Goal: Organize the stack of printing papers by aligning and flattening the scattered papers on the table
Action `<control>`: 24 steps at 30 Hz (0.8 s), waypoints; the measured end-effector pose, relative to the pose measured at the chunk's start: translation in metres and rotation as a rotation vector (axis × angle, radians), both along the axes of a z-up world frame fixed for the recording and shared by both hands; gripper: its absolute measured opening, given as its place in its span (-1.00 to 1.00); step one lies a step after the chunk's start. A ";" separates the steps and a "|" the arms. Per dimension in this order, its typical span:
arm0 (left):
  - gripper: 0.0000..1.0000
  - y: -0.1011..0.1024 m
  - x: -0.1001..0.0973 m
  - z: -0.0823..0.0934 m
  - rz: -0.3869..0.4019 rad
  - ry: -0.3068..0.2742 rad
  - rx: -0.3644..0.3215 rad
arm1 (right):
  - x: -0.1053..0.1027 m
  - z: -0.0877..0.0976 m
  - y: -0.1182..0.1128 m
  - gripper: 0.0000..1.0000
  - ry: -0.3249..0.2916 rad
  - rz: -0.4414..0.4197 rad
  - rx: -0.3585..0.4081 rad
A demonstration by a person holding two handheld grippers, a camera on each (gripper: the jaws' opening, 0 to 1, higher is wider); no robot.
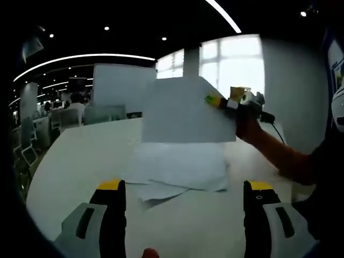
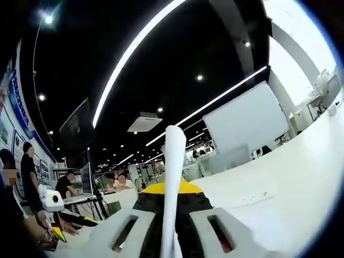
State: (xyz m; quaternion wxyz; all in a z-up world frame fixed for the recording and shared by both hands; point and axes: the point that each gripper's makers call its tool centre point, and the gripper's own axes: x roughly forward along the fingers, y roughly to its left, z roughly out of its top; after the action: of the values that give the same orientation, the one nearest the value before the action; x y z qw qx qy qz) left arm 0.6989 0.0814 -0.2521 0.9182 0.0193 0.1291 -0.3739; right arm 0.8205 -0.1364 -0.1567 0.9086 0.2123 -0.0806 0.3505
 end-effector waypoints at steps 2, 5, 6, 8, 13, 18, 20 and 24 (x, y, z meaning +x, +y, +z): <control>0.86 0.000 0.000 0.000 0.000 0.000 0.003 | -0.002 0.003 0.000 -1.00 -0.011 0.001 0.005; 0.86 -0.001 0.000 0.001 -0.001 -0.002 0.004 | -0.005 0.007 0.001 -1.00 -0.021 0.004 0.013; 0.86 -0.001 0.000 0.001 0.000 -0.002 0.004 | -0.006 0.008 0.001 -1.00 -0.026 0.004 0.017; 0.86 -0.001 0.000 0.002 0.001 -0.003 0.005 | -0.007 0.010 0.000 -1.00 -0.030 0.006 0.022; 0.86 0.000 0.000 0.003 0.002 -0.007 0.006 | -0.008 0.011 0.000 -1.00 -0.027 0.017 0.040; 0.86 0.000 0.000 0.003 0.001 -0.006 0.003 | -0.012 0.015 0.001 -1.00 -0.036 0.027 0.055; 0.86 0.000 0.000 0.002 0.001 -0.004 0.005 | -0.013 0.017 0.001 -1.00 -0.043 0.030 0.058; 0.86 0.001 0.001 0.001 0.003 -0.002 0.004 | -0.016 0.020 0.002 -1.00 -0.053 0.036 0.063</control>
State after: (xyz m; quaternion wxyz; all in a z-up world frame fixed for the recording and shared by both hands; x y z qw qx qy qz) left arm 0.6999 0.0821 -0.2509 0.9189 0.0214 0.1288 -0.3722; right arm 0.8050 -0.1346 -0.1366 0.8926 0.2329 -0.1115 0.3696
